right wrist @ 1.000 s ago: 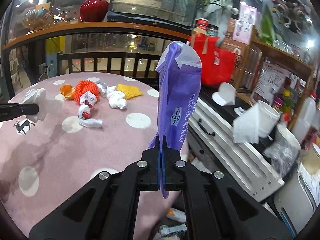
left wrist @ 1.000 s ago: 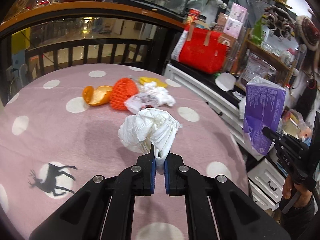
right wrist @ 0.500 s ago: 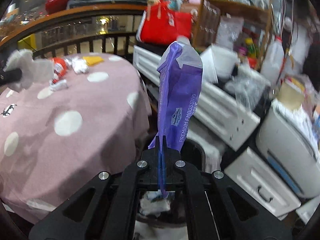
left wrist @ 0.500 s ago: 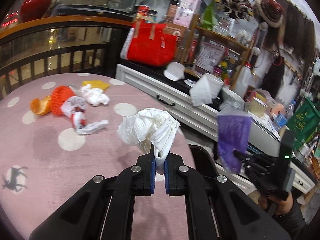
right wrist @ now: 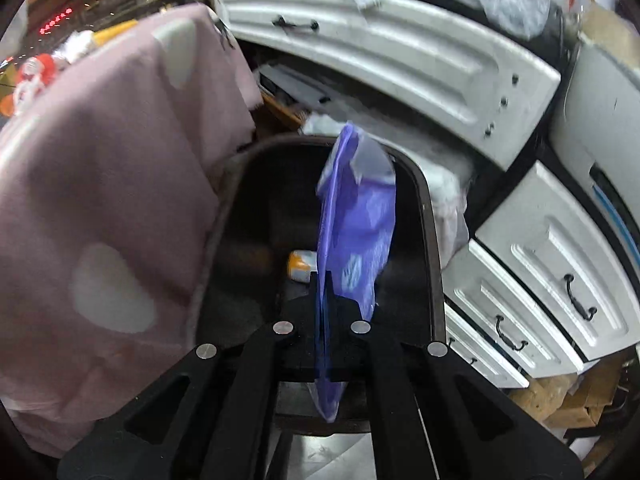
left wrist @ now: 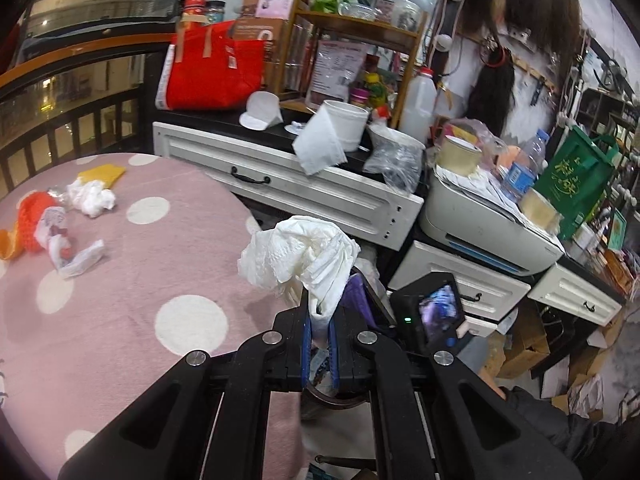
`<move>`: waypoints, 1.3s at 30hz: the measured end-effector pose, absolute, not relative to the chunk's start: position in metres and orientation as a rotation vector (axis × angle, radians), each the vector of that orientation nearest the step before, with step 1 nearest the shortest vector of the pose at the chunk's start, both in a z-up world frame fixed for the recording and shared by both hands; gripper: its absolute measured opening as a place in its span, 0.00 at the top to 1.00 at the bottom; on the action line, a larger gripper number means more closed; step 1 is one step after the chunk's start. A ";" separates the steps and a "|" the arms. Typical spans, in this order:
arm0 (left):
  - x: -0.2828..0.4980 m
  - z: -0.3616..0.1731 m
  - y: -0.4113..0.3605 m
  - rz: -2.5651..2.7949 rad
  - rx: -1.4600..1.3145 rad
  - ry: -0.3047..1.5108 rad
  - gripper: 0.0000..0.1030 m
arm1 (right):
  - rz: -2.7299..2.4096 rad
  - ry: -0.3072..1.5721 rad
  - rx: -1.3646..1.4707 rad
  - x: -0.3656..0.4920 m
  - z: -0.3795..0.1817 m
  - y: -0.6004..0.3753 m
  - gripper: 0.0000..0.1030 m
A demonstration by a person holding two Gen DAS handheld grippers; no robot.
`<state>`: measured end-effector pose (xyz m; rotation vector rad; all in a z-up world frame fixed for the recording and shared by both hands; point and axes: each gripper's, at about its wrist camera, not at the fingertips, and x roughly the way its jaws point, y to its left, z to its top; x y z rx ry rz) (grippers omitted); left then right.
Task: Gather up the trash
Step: 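Carry the tissue and purple bag with both tools over the black bin, then open the right tool to drop the purple bag while the left releases the tissue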
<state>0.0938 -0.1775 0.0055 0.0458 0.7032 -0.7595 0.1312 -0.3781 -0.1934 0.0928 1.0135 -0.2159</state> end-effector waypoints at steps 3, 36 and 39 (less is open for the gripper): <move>0.093 -0.001 -0.192 -0.784 0.069 0.723 0.93 | -0.228 1.040 0.143 0.132 -0.205 -0.387 0.98; 0.108 -0.122 -0.319 -0.881 0.270 1.073 0.93 | -0.526 0.730 0.295 0.010 -0.100 -0.472 0.34; 0.110 -0.127 -0.320 -0.878 0.265 1.086 0.89 | -0.520 0.715 0.294 0.010 -0.095 -0.469 0.34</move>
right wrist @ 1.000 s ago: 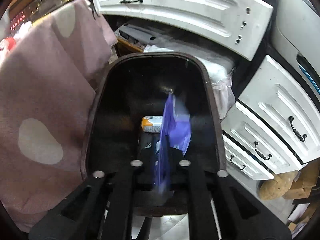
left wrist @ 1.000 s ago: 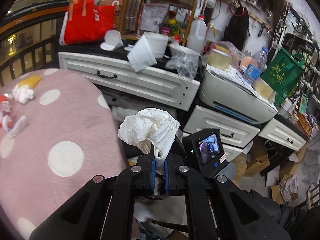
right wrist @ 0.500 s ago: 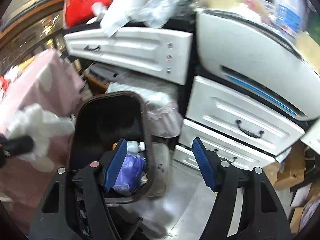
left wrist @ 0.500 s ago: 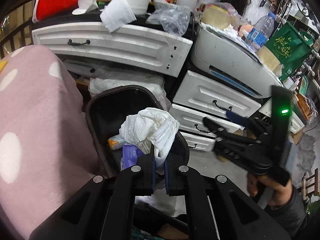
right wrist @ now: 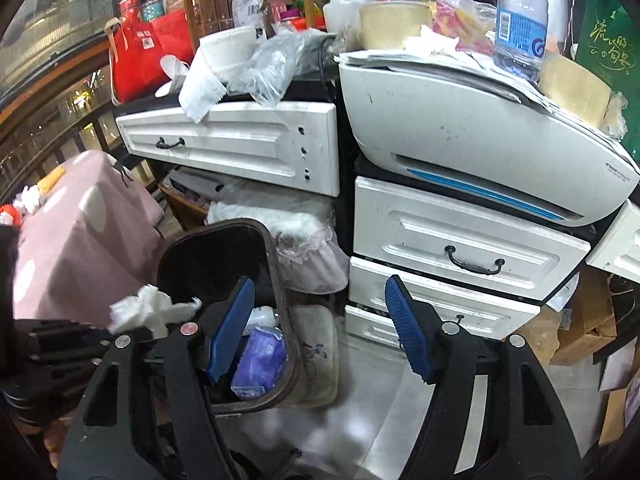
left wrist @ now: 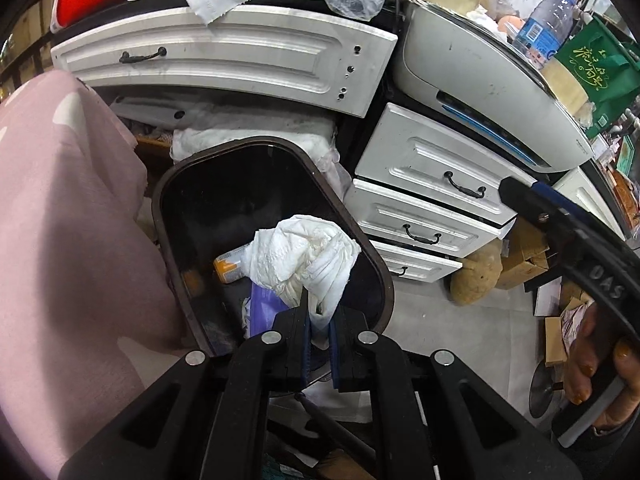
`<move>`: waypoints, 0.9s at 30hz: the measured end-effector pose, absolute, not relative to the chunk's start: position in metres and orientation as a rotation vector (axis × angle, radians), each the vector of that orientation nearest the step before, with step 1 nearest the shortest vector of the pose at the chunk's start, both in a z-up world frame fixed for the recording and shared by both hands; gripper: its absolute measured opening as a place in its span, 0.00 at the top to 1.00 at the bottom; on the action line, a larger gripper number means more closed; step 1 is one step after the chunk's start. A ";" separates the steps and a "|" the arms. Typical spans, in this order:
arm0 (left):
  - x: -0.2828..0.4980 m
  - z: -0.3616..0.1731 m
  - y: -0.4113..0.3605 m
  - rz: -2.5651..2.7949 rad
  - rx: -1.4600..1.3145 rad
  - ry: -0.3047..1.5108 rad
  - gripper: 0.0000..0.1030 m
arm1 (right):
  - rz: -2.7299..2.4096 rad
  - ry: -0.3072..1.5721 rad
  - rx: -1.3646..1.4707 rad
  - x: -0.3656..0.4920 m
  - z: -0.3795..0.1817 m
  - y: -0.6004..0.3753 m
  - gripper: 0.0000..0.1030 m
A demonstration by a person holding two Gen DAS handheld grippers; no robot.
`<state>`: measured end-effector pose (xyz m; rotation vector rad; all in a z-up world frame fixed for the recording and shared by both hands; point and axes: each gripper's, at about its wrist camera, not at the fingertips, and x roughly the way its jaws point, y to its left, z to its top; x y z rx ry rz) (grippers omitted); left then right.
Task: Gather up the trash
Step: 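Open the right tool to drop the purple bag while the left releases the tissue, then move both open tools from the bin back over the table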
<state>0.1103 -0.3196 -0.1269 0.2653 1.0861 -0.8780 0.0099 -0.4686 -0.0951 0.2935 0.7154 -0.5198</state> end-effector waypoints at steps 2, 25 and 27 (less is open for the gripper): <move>0.111 -0.129 -0.321 -0.894 0.262 1.098 0.50 | -0.517 0.714 0.293 0.010 -0.093 -0.467 0.34; 0.071 -0.072 -0.290 -0.925 0.302 0.866 0.05 | -0.470 0.648 0.315 0.012 -0.071 -0.455 0.17; 0.068 -0.062 -0.278 -0.914 0.289 0.844 0.05 | -0.449 0.638 0.310 0.014 -0.067 -0.449 0.17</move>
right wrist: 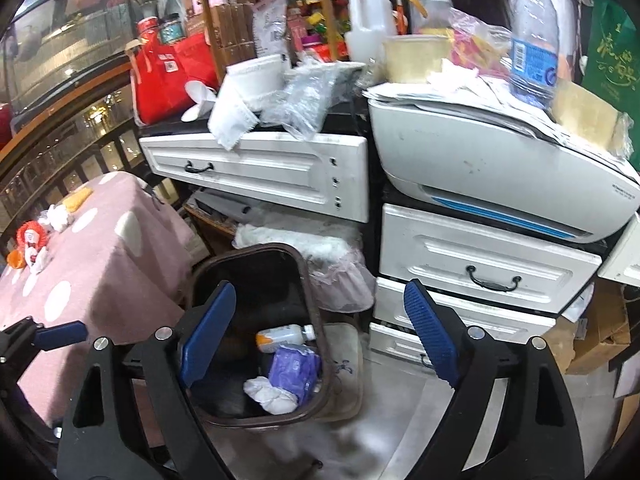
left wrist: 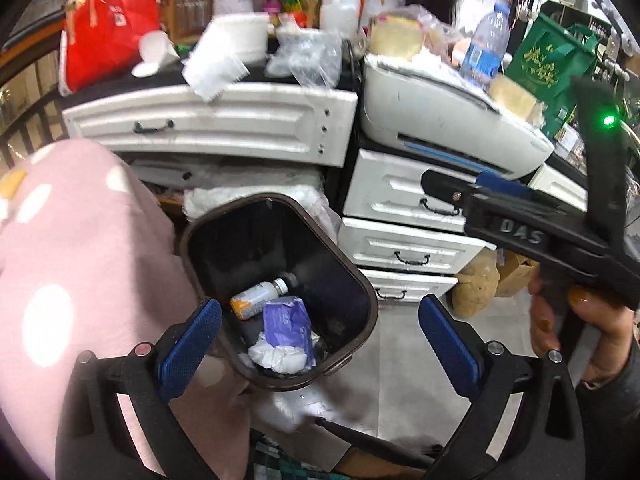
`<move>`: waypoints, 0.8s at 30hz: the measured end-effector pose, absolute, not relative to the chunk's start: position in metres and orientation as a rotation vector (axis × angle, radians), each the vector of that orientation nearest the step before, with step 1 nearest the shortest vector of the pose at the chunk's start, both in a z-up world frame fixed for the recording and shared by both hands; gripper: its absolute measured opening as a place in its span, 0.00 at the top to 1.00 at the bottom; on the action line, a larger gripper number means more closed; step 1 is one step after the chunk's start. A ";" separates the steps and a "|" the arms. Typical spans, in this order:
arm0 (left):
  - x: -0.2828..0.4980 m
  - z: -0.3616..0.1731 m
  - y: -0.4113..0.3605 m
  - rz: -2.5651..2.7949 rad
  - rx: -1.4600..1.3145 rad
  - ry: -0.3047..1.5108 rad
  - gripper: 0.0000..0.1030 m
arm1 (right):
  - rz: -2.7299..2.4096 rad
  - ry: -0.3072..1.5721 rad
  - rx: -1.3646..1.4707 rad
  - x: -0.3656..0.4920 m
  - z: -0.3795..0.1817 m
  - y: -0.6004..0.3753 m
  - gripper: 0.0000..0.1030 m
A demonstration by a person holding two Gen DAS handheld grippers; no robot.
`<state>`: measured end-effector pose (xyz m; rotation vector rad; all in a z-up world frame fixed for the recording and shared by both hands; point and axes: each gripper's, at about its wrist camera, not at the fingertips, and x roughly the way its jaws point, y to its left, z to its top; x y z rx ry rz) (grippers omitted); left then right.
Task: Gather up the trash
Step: 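Move both open tools from the bin back over the table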
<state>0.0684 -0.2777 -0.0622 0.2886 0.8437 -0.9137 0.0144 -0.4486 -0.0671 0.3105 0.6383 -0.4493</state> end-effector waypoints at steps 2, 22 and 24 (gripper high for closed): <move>0.068 -0.054 -0.265 -0.905 0.266 0.828 0.05 | -0.422 0.627 0.299 0.018 -0.062 -0.440 0.17; 0.120 -0.016 -0.110 -0.583 0.121 0.772 0.05 | -0.072 0.608 0.190 0.095 -0.028 -0.319 0.15; 0.126 -0.016 -0.088 -0.551 0.097 0.770 0.05 | -0.028 0.617 0.166 0.106 -0.027 -0.302 0.15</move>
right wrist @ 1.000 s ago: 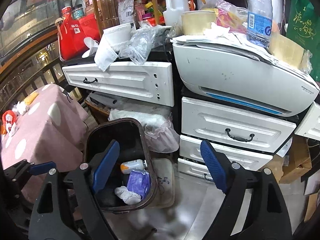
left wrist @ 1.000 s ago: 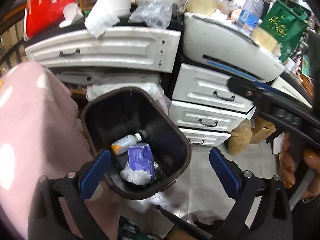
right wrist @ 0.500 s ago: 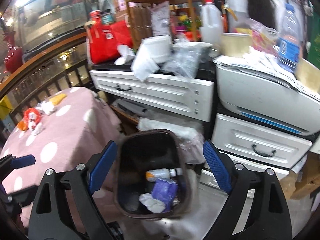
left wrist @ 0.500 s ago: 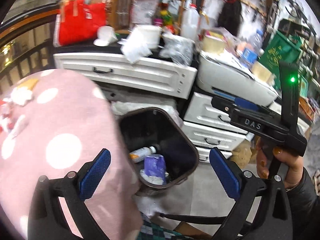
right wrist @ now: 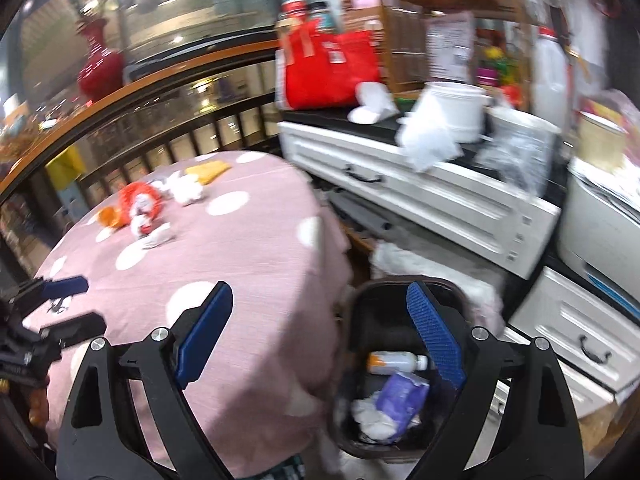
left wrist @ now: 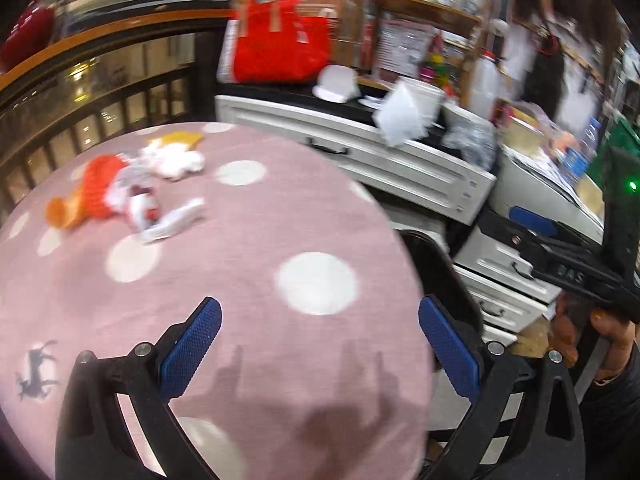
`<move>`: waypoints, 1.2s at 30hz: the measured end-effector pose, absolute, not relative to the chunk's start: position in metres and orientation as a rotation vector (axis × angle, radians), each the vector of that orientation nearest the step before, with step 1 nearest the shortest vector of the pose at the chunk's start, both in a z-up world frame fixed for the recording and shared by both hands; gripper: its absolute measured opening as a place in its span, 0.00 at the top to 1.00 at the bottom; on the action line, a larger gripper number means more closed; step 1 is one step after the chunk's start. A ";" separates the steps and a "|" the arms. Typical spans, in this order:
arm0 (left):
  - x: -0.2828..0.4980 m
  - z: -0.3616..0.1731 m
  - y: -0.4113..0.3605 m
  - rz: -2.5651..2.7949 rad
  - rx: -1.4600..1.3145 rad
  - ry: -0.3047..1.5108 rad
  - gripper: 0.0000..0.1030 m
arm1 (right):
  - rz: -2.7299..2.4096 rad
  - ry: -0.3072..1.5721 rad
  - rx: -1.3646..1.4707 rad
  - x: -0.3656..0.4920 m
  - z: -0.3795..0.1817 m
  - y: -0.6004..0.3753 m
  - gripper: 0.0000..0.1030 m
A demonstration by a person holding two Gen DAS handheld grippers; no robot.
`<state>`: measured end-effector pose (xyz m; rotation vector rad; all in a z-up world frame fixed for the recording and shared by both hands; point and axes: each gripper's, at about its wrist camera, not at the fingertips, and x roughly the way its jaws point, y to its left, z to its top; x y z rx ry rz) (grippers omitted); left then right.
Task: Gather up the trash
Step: 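Move both open tools from the bin back over the table, then grasp the red-printed white plastic bag with the right tool while the left grasps the orange peel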
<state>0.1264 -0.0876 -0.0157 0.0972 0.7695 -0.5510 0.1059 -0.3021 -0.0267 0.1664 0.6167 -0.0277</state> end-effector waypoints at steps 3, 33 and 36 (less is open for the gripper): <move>0.138 -0.015 -0.058 -0.563 0.047 0.780 0.05 | 0.037 0.627 0.140 0.119 -0.024 -0.276 0.15; 0.258 -0.036 0.114 -0.182 -0.006 0.833 0.06 | 0.406 0.897 -0.019 0.339 -0.054 -0.068 0.40; 0.272 -0.037 0.119 -0.176 -0.021 0.833 0.06 | 0.399 0.920 -0.024 0.348 -0.061 -0.063 0.55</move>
